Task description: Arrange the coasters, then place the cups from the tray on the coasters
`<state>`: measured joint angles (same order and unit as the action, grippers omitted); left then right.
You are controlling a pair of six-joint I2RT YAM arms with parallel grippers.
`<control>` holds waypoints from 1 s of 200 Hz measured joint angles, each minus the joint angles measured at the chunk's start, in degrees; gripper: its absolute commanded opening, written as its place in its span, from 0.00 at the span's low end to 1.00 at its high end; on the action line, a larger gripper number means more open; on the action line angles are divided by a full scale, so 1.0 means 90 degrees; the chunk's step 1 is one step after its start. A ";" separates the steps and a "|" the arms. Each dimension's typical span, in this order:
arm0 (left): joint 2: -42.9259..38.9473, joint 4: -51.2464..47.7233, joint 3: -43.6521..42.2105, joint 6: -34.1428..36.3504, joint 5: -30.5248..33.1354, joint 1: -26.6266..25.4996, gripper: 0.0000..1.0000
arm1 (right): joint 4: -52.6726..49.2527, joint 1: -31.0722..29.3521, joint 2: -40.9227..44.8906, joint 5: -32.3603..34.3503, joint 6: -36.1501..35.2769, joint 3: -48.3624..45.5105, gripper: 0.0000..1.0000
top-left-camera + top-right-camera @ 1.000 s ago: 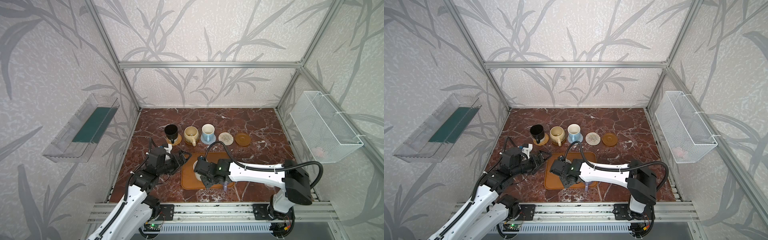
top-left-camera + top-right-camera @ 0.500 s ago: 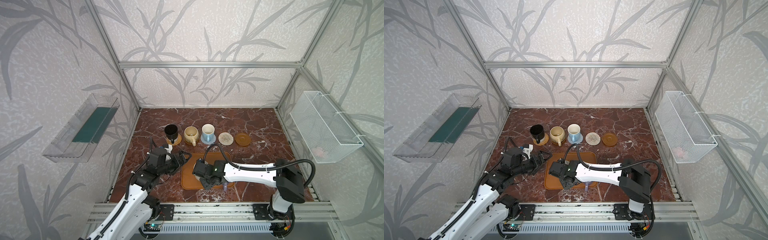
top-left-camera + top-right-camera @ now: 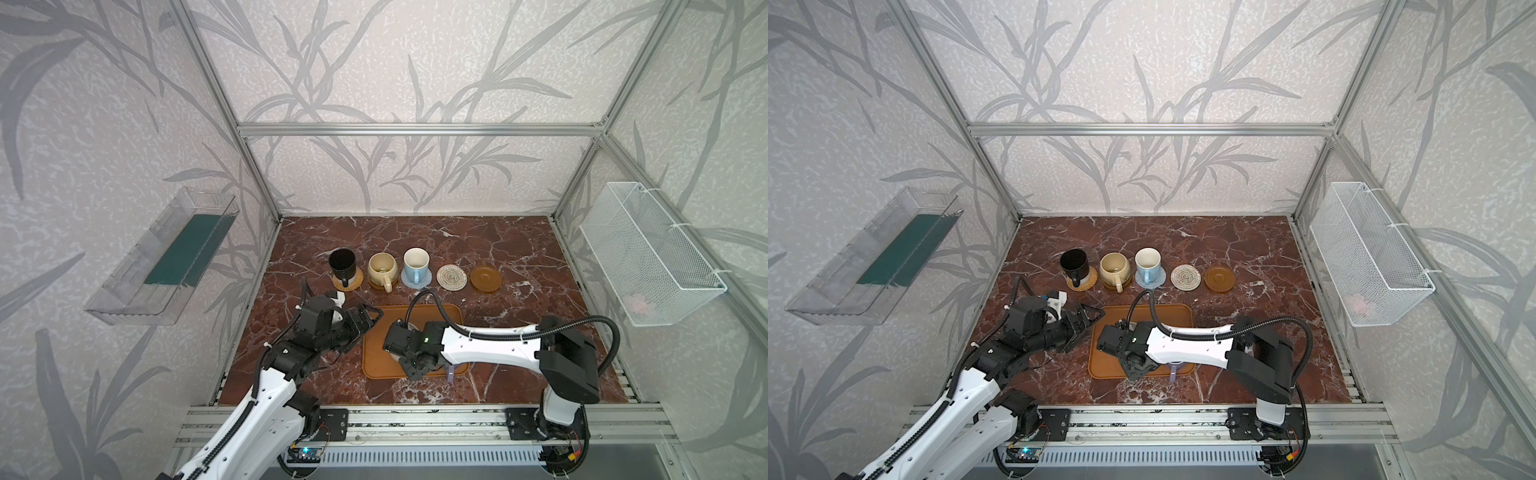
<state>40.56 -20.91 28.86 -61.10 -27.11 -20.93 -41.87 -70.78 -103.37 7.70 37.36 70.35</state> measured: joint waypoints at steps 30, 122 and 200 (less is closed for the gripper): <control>0.0022 -0.0002 0.0000 0.0000 0.0002 0.0000 0.99 | 0.0017 0.0005 -0.0010 0.0095 -0.0155 0.0005 0.35; 0.0046 -0.0005 0.0000 0.0000 0.0005 0.0000 0.99 | 0.0457 0.0005 -0.0015 0.0308 -0.0503 -0.0012 0.11; 0.0131 -0.0002 0.0000 0.0000 0.0012 0.0000 0.99 | 0.0865 0.0022 0.0202 0.0306 -0.0627 -0.0362 0.00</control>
<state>41.74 -20.93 28.86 -61.10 -27.00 -20.93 -34.09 -70.59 -101.56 10.46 31.73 67.09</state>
